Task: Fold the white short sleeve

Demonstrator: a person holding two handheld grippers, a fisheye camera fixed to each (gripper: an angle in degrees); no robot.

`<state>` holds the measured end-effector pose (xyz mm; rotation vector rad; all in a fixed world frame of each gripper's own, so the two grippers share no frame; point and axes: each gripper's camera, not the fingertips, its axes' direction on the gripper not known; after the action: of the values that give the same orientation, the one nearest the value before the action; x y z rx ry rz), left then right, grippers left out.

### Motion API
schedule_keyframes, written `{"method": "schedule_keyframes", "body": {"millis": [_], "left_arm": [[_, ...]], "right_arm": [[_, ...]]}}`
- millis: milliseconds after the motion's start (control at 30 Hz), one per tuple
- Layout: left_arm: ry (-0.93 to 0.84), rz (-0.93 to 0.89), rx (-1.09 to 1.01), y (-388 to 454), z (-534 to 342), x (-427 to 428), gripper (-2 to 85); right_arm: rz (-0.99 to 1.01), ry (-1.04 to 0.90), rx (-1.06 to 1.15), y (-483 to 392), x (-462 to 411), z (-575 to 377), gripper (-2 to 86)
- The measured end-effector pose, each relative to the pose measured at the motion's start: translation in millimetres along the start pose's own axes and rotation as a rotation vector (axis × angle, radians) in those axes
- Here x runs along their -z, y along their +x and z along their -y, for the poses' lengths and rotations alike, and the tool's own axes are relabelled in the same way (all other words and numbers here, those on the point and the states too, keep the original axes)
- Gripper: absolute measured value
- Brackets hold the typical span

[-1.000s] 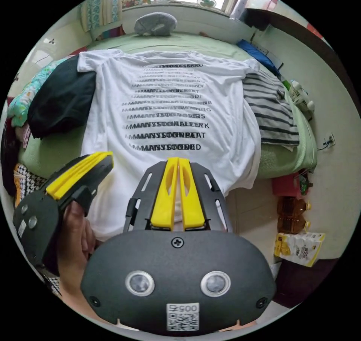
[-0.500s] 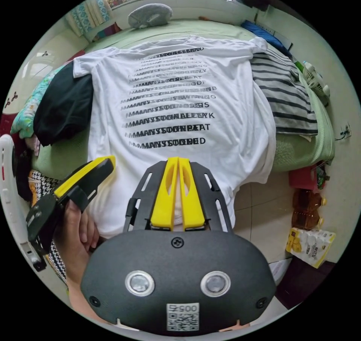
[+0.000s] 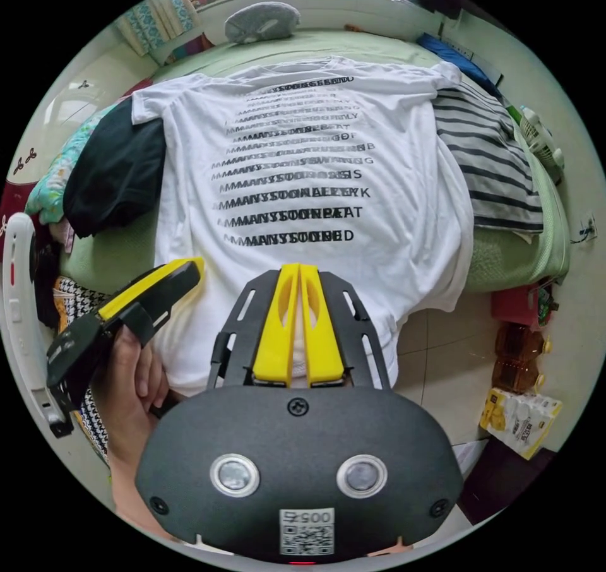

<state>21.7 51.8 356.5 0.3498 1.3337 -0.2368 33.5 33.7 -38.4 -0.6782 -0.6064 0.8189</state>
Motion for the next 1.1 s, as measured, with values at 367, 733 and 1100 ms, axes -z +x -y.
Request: {"method": "schedule_keyframes", "body": {"millis": [367,733,1100], "left_arm": [[-0.012,-0.010,0.011,-8,7,-8,0.0],[-0.015,-0.002,0.006,-11,12,-14,0.0],[-0.026,-0.020,0.009,-17,19,-20,0.0]], "right_arm": [[0.055,-0.007,-0.003,9,-10,9,-1.3],[0.054,-0.002,-0.002,12,-17,14,-1.3],[0.047,-0.004,0.008,9,-23,19,-1.4]]}}
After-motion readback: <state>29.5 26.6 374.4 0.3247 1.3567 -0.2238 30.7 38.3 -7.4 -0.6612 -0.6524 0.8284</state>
